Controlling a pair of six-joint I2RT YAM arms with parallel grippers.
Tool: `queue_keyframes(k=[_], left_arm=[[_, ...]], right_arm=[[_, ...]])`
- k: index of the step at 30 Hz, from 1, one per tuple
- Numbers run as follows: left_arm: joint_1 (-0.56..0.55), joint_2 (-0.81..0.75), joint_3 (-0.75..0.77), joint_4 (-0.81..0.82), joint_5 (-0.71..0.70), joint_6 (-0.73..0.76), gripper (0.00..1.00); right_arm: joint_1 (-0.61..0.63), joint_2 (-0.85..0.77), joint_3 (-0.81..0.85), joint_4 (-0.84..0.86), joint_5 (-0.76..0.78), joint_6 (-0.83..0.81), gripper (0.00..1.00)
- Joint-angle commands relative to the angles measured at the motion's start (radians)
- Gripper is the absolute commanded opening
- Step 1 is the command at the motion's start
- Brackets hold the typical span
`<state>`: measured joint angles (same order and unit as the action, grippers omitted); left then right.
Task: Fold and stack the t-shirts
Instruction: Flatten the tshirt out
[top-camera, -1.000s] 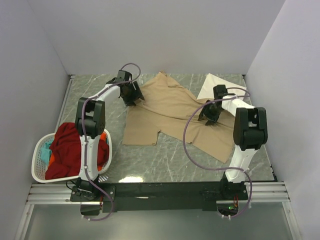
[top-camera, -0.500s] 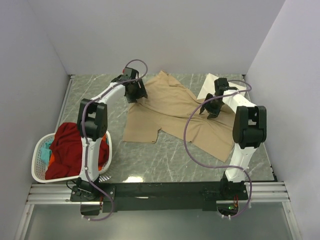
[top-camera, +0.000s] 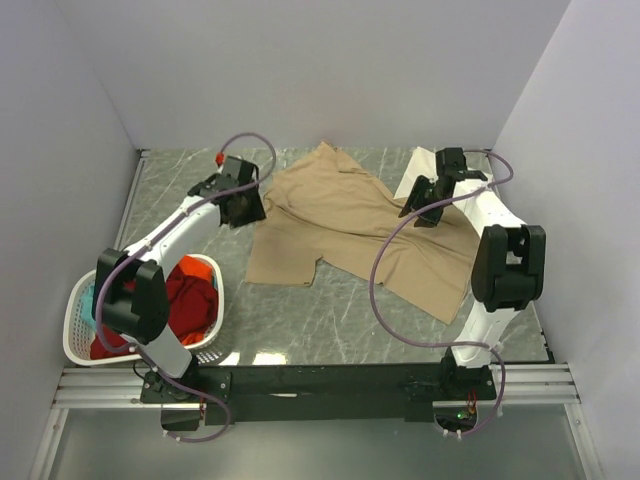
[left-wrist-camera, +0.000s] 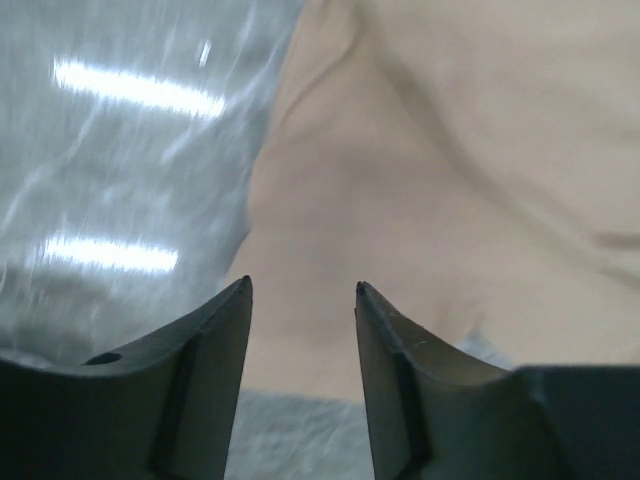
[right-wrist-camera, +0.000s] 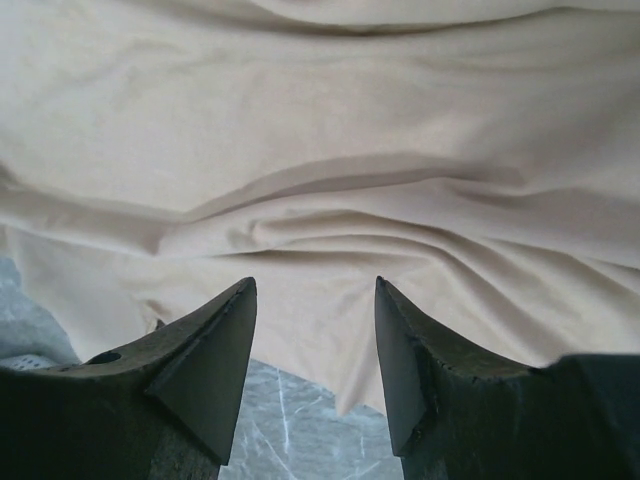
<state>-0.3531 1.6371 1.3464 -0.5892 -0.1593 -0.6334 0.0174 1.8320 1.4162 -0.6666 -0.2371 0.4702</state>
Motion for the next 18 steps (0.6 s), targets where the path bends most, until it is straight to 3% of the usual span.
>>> queue_keyframes(k=[1,5,18], left_arm=[[-0.038,-0.023,-0.076,-0.086,-0.065,0.018,0.49],[-0.076,-0.042,-0.124,-0.138,-0.112,0.012,0.41],[-0.104,-0.071,-0.280,-0.158,-0.122,-0.035,0.35]], right_arm=[[0.010,-0.072,-0.034,0.030,-0.028,-0.001,0.57],[0.019,-0.105,-0.075,0.042,-0.034,0.005,0.57],[0.026,-0.220,-0.220,0.070,-0.030,0.016,0.57]])
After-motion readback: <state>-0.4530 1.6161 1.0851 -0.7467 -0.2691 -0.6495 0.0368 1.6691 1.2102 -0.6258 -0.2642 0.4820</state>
